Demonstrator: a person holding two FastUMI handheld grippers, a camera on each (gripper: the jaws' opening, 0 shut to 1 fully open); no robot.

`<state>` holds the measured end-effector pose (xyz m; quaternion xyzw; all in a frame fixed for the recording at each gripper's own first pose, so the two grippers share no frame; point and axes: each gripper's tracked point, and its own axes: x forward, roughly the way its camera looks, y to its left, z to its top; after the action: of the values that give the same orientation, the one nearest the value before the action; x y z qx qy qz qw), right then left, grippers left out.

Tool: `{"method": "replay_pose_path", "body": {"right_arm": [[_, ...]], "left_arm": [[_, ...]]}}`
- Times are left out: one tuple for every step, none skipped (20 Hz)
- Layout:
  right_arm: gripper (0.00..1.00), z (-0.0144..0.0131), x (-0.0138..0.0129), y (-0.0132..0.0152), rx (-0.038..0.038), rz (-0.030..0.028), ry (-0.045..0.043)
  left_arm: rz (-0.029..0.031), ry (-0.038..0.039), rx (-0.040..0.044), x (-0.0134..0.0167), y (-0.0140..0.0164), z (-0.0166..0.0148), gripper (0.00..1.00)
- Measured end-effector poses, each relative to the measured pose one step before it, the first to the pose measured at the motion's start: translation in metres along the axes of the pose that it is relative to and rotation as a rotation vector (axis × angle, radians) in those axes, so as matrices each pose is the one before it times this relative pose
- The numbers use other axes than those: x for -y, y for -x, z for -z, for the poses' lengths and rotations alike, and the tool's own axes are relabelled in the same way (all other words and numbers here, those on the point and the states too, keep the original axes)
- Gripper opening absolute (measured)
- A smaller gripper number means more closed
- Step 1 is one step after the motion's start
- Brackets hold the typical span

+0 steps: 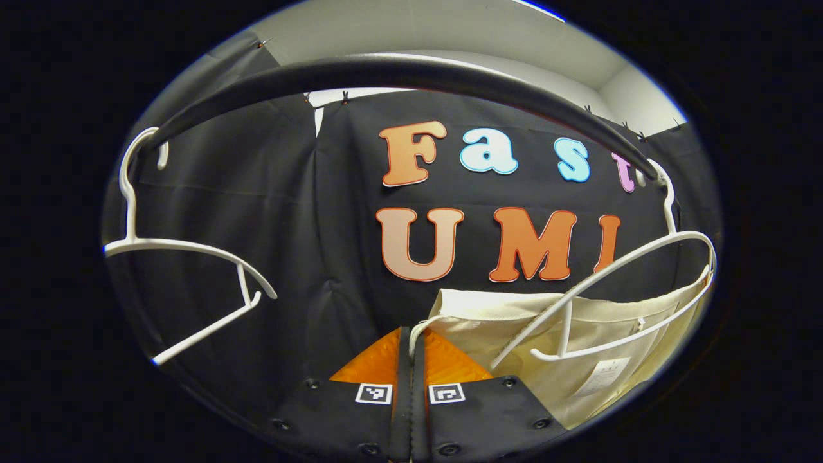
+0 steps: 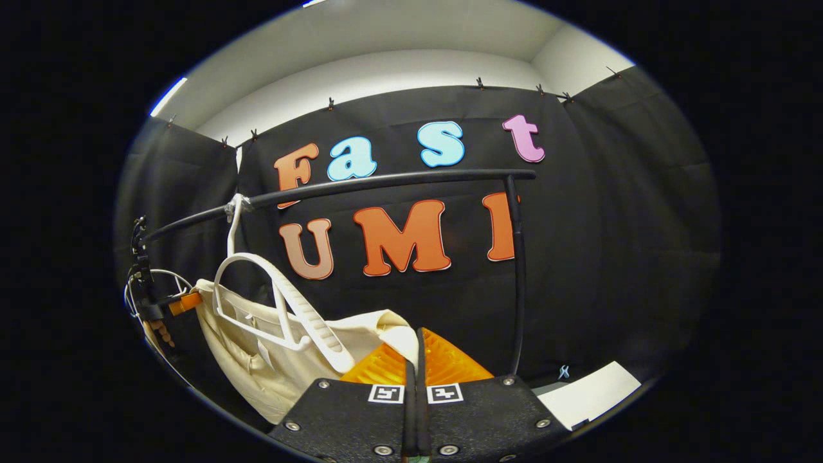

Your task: Grasp the clothes on the hanger with both hands and then place them into the laundry hamper below.

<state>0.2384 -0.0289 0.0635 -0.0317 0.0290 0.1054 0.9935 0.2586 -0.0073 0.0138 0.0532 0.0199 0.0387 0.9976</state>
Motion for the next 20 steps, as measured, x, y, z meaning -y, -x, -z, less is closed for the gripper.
{"method": "replay_pose_path", "body": {"right_arm": [[0.00,0.00177,-0.00131,0.00095,0.00037,-0.00526,-0.00113],[0.00,0.00140,-0.00084,0.00178,0.00114,-0.00545,0.00059],[0.00,0.00219,-0.00166,0.00220,0.00071,-0.00338,0.00056],[0.00,0.00262,-0.00124,0.00154,0.00105,-0.00325,-0.00344],[0.00,0.00290,-0.00086,0.00047,0.00171,-0.00216,-0.00538],[0.00,0.00292,-0.00114,0.00269,0.00334,-0.00181,-0.00619],[0.00,0.00463,-0.00224,0.00207,0.00034,-0.00034,-0.00228],[0.00,0.00611,-0.00084,0.00145,-0.00239,-0.00145,0.00183],[0.00,0.00658,-0.00289,0.00222,-0.00236,-0.00065,0.00378],[0.00,0.00553,-0.00286,0.00167,-0.00199,0.00231,0.00352],[0.00,0.00464,-0.00148,0.00267,-0.00037,0.01337,0.00943],[0.00,0.00518,-0.00143,0.00294,0.00383,0.01334,0.01947],[0.00,0.00391,-0.00239,0.00495,0.00623,0.01178,0.02301],[0.00,0.00387,-0.00341,0.00338,0.00432,0.00680,0.01804],[0.00,0.00458,-0.00429,0.00443,0.00181,0.00977,0.01270],[0.00,0.00221,-0.00033,0.00390,0.00232,0.01591,0.01445],[0.00,0.00295,-0.00368,0.00255,0.00138,0.00224,0.00913],[0.00,0.00267,-0.00406,0.00297,-0.00175,-0.00107,0.00146],[0.00,0.00416,-0.00416,0.00269,-0.00365,-0.00292,-0.00348],[0.00,0.00549,-0.00331,-0.00025,-0.00849,-0.00129,-0.00557]], "left_arm": [[0.00058,0.00090,-0.00442,-0.00015,0.00143,0.00236,0.07],[-0.00271,0.00489,-0.00406,-0.00031,0.00145,0.00398,0.07],[-0.00109,0.00655,-0.00384,0.00054,0.00218,0.00313,0.07],[-0.00256,0.00770,-0.00303,0.00094,0.00152,0.00392,0.07],[-0.00050,0.00836,-0.00477,0.00120,0.00207,0.00369,0.07],[-0.00190,0.01018,-0.00503,-0.00280,0.00232,0.00334,0.07],[-0.00397,0.00580,-0.00991,-0.00397,0.00228,0.00268,0.07],[-0.00320,0.00571,-0.00871,-0.00440,0.00240,0.00387,0.07],[-0.00688,0.00062,-0.01025,-0.00424,0.00182,0.00381,0.07],[-0.00552,-0.00201,-0.00929,-0.00222,0.00135,0.00452,0.07],[-0.00396,-0.00227,-0.00858,0.00046,0.00026,0.00415,0.07],[-0.00030,-0.00466,-0.00823,0.00060,0.00110,0.00684,0.07],[-0.00063,-0.00565,-0.00566,0.00039,0.00272,0.00604,0.07],[-0.00388,-0.00374,-0.00449,0.00152,0.00228,0.00547,0.07],[-0.00341,-0.00462,-0.00573,0.00070,0.00203,0.00374,0.07],[-0.00638,-0.00450,-0.00416,0.00052,0.00347,0.00330,0.07],[0.00818,0.00354,-0.00364,0.00131,0.00398,0.00250,0.07],[0.00765,0.00212,-0.00220,-0.00162,0.00278,0.00242,0.07],[0.00613,-0.00290,-0.00657,0.00060,0.00477,0.00265,0.07],[0.00635,-0.00141,-0.00676,0.00206,0.00425,0.00454,0.07]]}}
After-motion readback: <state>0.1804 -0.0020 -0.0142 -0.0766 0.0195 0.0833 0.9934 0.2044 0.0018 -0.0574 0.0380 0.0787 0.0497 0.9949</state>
